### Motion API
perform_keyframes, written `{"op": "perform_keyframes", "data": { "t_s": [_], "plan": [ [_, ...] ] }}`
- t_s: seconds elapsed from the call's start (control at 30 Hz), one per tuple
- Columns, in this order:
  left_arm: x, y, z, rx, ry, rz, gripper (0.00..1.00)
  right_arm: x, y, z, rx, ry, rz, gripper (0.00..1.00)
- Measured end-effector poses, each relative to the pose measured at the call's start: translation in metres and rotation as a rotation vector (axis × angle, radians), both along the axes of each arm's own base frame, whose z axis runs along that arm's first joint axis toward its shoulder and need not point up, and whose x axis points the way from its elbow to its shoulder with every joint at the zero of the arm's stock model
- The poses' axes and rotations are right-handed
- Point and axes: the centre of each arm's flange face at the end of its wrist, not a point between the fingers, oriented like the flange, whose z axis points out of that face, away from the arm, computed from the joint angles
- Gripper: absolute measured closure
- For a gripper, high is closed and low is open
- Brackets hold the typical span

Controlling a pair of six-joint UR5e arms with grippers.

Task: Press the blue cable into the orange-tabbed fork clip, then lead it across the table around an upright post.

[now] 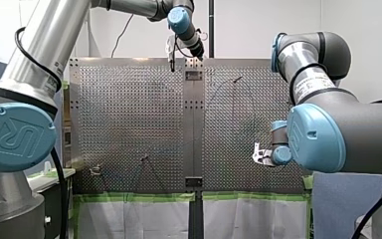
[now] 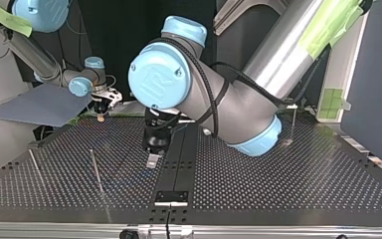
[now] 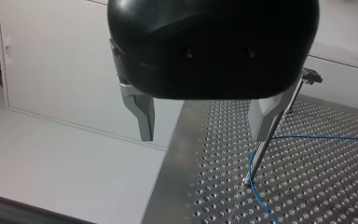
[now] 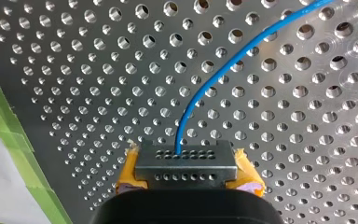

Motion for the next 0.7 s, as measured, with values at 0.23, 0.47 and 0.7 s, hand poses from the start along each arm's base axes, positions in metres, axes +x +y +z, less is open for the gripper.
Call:
{"op": "perform_keyframes", "data": {
  "t_s": [0.23,0.47,0.7],
  "plan": [
    [-0.0006,-0.0016,0.0006,0.011,-0.006,-0.019,0.00,0.0004,0.0002,-0.0001,0.000,0.002,0.001,1.00],
    [-0.0015,-0.0041,0.0009,0.016,-0.011,-0.044,0.00,0.0006,0.0003,-0.0001,0.000,0.002,0.001,1.00],
    [-0.0020,-0.0065,0.0014,0.012,-0.014,-0.066,0.00,0.0008,0.0003,0.0000,0.000,0.002,0.002,1.00]
  ]
}}
